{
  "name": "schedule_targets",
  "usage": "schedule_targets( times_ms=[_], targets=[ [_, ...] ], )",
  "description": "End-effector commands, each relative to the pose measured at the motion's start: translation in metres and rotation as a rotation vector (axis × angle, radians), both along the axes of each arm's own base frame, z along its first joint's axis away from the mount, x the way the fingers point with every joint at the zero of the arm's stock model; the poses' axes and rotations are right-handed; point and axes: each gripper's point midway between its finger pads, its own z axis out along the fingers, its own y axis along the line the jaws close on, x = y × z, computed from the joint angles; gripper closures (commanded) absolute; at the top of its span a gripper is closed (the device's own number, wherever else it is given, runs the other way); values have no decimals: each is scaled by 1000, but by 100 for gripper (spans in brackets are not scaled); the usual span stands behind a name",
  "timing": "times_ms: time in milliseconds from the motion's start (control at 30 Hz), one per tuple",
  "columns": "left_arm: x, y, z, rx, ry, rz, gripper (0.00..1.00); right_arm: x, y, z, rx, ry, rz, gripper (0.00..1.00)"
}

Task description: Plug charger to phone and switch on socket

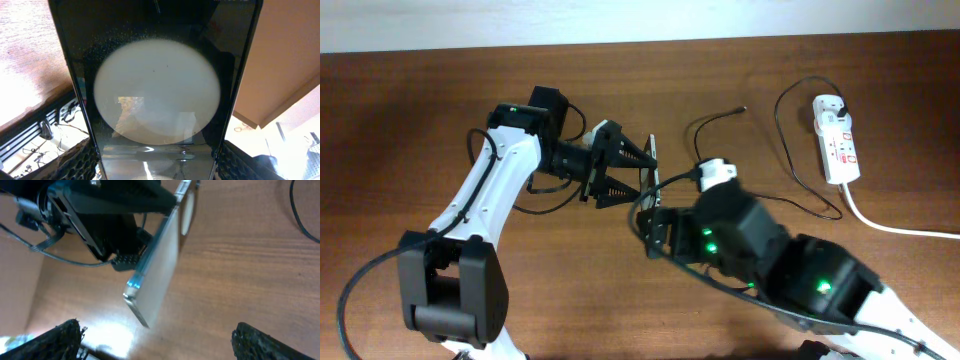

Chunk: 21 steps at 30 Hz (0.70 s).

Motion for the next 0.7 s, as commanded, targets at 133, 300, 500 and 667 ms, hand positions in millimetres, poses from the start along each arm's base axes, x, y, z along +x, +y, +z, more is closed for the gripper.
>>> schedule_targets(
  times_ms=[133, 300, 500, 667],
  targets=[
    [0, -1, 8, -30, 42, 12, 30, 35, 22, -3, -185, -259, -204, 1],
    [0, -1, 8, -30, 41, 12, 29, 36, 25, -9, -203, -252, -201, 23],
    [0, -1, 8, -30, 40, 11, 30, 32, 30, -13, -188, -225, -169, 42],
    [0, -1, 8, -30, 40, 11, 30, 26, 38, -21, -184, -183, -124, 47]
  ],
)
